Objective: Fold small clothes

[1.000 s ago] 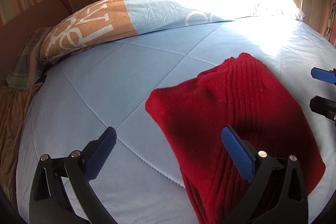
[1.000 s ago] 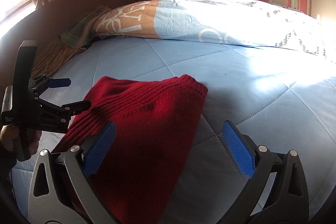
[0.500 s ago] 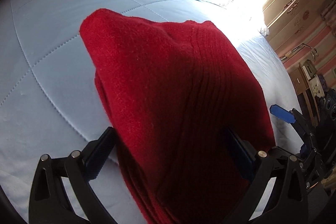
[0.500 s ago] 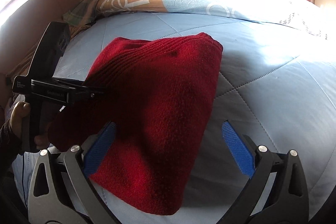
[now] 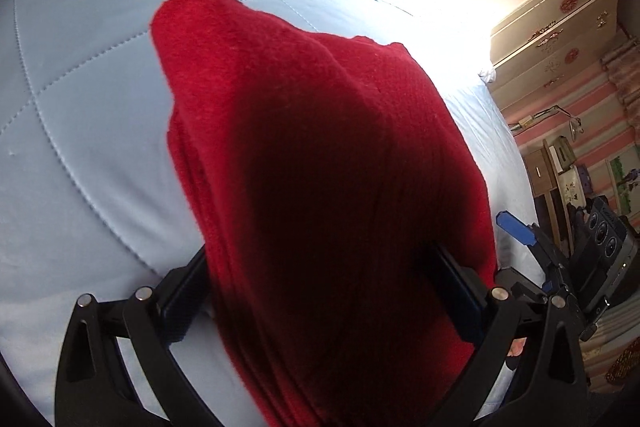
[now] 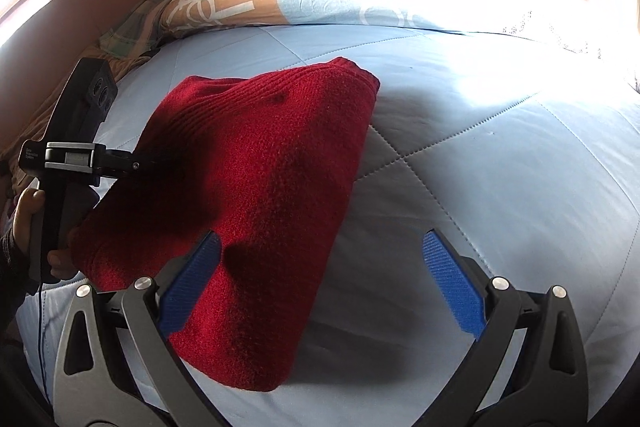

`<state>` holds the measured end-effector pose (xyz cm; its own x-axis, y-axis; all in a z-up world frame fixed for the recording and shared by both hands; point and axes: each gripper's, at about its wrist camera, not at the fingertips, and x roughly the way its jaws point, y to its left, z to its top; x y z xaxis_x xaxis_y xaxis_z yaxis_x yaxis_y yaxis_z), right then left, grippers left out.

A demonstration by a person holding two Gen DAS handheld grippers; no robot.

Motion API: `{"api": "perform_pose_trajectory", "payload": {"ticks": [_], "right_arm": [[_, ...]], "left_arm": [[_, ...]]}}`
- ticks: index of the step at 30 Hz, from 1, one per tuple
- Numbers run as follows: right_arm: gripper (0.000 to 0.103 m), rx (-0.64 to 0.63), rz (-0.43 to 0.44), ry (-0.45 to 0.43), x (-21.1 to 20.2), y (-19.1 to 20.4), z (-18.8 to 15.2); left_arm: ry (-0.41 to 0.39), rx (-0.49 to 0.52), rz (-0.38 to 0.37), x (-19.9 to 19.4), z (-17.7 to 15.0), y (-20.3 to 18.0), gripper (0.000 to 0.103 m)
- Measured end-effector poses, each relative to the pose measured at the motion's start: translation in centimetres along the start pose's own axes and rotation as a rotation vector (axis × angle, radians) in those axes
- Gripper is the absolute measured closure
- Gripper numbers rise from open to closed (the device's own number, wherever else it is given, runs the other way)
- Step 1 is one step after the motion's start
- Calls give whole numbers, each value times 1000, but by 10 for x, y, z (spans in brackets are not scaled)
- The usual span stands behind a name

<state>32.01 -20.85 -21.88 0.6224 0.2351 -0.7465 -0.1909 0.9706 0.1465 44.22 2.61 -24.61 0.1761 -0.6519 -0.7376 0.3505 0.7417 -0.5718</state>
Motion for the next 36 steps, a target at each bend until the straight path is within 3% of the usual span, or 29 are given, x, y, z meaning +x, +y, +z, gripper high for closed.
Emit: {"api": "perform_pose_trajectory", "payload": {"ticks": [5,10,15,16,19,23,24,25,29,31,36], "right_arm": [[3,14,2,12,2,-4,-2],[3,86,75,30,9,-6,0],[4,173,175,113,33,0,3],[8,193,197,134,39,0,3],[12,220,207,185,57,3,4],[12,242,207,176,64,3,10],[17,243,209,175,65,3,11],[30,237,217,175,66,4,13],[42,224,207,175,67,9,19],[52,233,220,167,65,7,19],[63,203,207,137,62,12,19]], "left_arm": [[28,31,96,12,8,-14,2],[28,123,214,15,10,-35,10],[18,184,267,23,8,-43,11],[9,195,276,25,8,-45,11],[-6,202,285,30,8,-47,11],[-10,197,284,31,6,-45,11],[-10,193,281,31,7,-44,11],[-12,190,279,31,5,-43,11],[-26,190,282,28,3,-40,13],[-33,187,272,25,0,-39,17],[-51,194,266,14,-9,-41,27]]}}
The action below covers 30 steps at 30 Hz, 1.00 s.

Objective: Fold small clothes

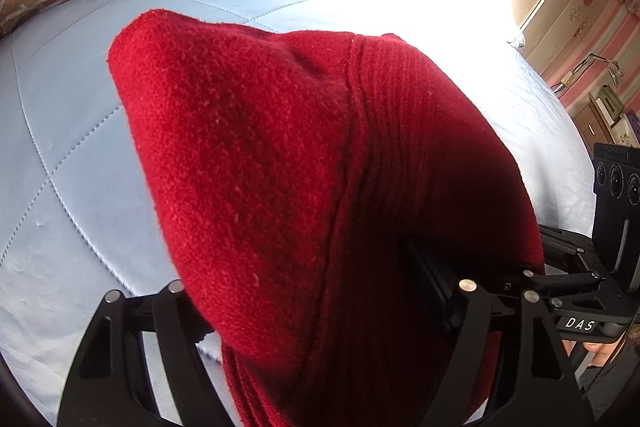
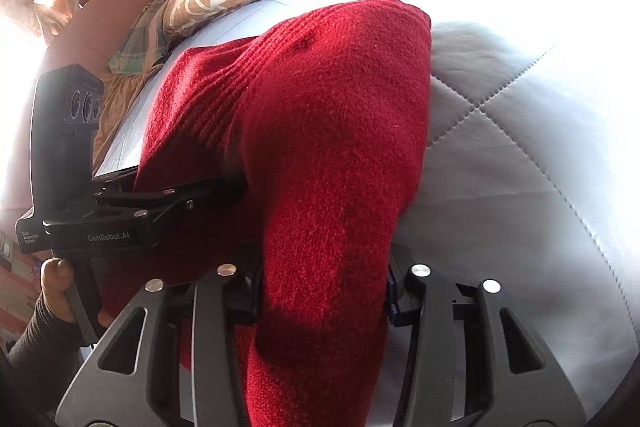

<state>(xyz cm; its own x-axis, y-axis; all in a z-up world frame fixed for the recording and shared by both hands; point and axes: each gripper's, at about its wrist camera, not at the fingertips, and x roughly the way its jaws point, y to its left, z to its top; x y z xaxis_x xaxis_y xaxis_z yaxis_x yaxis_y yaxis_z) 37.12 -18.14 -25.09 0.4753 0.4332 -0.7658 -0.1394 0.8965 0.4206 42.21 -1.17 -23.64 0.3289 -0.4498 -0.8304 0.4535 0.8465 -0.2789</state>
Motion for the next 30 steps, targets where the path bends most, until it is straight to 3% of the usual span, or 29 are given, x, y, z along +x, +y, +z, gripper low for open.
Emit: {"api": "perform_pose_trajectory", "payload": {"ticks": [7,15,19,23,30], "right_arm": [[72,-77,-12,-61,-21,9,-6],[73,-135,-4,-119,-75,17,-18],[73,-163,-6,-146,-120,20,-42],[73,-164,-7,-131,-155,25,-72],[73,-117,-21,-67,-192,9,-136]], "left_arm": [[-32,14,10,-24,-1,-9,44],[-74,55,-17,-63,-3,-48,49],[-118,80,-41,-97,-28,-84,51],[-107,59,-66,-122,-60,-114,52],[-67,3,-97,-122,-132,-155,52]]}}
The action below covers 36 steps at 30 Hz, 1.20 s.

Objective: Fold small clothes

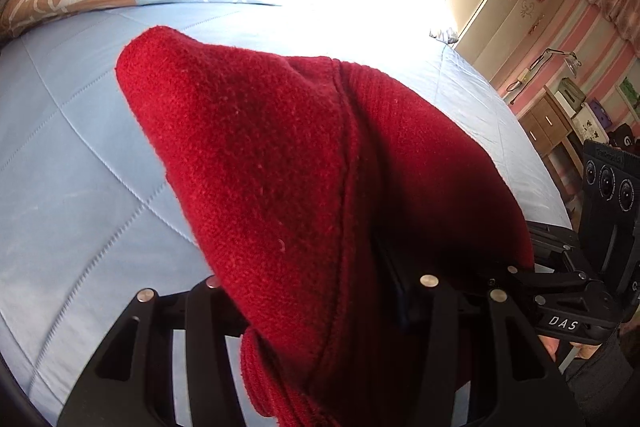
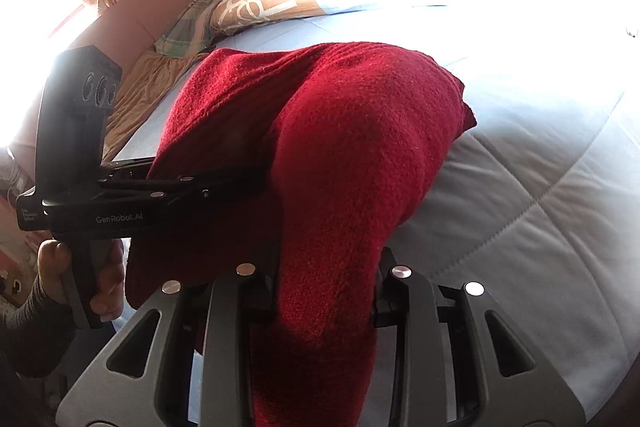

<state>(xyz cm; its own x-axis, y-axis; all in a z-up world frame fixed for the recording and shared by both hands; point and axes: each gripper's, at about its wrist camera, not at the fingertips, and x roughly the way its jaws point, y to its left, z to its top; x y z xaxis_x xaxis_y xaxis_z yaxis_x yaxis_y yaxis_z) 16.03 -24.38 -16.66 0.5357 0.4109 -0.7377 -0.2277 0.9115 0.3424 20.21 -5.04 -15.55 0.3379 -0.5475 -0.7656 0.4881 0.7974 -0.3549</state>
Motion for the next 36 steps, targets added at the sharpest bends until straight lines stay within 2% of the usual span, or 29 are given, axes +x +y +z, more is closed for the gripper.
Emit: {"api": "perform_pose_trajectory", "payload": {"ticks": [5,8,12,16,17,19,20,22,24,27,29,32,35,36], "right_arm": [[73,6,-16,44,-3,-4,-47],[72,-10,-58,46,10,-5,-68],[69,2,-72,21,16,-9,-82],[58,9,-58,40,10,-12,-80],[55,7,-56,38,5,-10,-79],[36,-6,-44,5,-18,-13,-88],[31,-13,-49,-25,-30,-13,-92],[17,-37,-102,-117,-52,-10,-89],[15,-66,-194,-188,-62,-9,-79],[14,-119,-309,-210,-54,-9,-56],[14,-152,-352,-174,-38,-14,-44],[19,-192,-387,-62,-3,-22,-32],[19,-204,-407,-32,13,-29,-32],[18,-194,-406,-20,21,-32,-29]], "left_arm": [[51,-18,-31,20,-41,2,51],[82,7,-16,41,-53,5,51],[85,34,2,43,-58,2,45],[102,29,-4,36,-58,1,37],[101,28,21,31,-58,2,34],[71,38,80,20,-57,-4,24],[53,34,90,12,-57,-3,23],[10,15,122,-4,-55,3,16],[-34,-1,166,-14,-47,13,14],[-36,-27,222,-7,-29,26,14],[-27,-24,260,11,-14,20,14],[0,1,310,29,-3,26,13],[2,55,349,44,-1,27,9],[0,65,354,47,-2,31,5]]}}
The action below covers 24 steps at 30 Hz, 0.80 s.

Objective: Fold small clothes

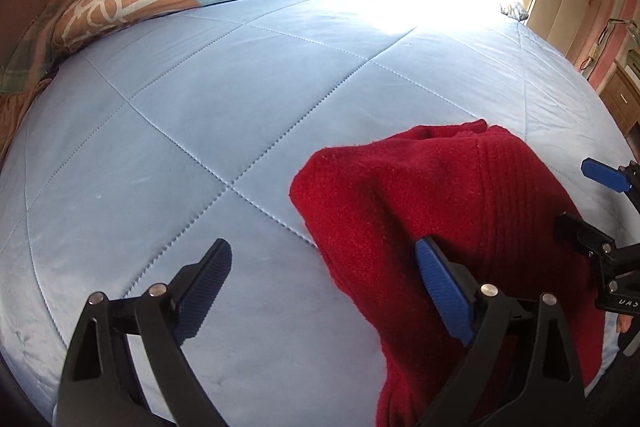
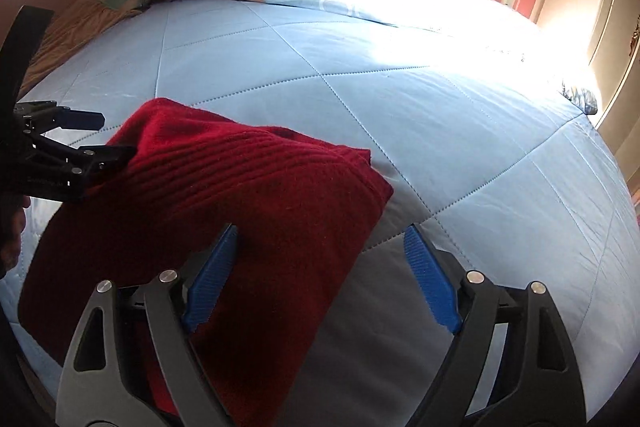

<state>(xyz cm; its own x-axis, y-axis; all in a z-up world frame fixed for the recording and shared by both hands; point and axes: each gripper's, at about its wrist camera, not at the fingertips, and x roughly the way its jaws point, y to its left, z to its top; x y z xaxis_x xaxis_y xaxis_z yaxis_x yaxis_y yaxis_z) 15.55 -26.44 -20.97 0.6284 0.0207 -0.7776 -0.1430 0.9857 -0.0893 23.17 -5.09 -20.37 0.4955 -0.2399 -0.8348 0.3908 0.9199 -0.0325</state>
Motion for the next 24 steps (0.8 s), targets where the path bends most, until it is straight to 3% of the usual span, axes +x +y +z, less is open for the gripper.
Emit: {"api": "perform_pose_trajectory", "payload": {"ticks": [4,8,10,13,16,20,24], "right_arm": [[9,65,31,19,21,-8,-2],[10,76,34,9,20,-7,2],[16,73,62,-29,5,-4,3],[15,52,88,-120,-32,2,-5],[13,-10,82,-156,-67,19,-24],[12,-94,11,-182,-95,48,-61],[13,-167,-125,-126,-80,62,-92]], "left_arm": [[8,-15,-22,17,-3,13,1],[12,-18,-25,18,3,14,1],[-2,-14,-25,5,2,11,1],[-48,10,-16,-25,-10,6,3],[-94,65,-6,-60,-37,-5,3],[-176,195,74,-96,-79,-34,2],[-183,311,207,-84,-110,-51,2]]}}
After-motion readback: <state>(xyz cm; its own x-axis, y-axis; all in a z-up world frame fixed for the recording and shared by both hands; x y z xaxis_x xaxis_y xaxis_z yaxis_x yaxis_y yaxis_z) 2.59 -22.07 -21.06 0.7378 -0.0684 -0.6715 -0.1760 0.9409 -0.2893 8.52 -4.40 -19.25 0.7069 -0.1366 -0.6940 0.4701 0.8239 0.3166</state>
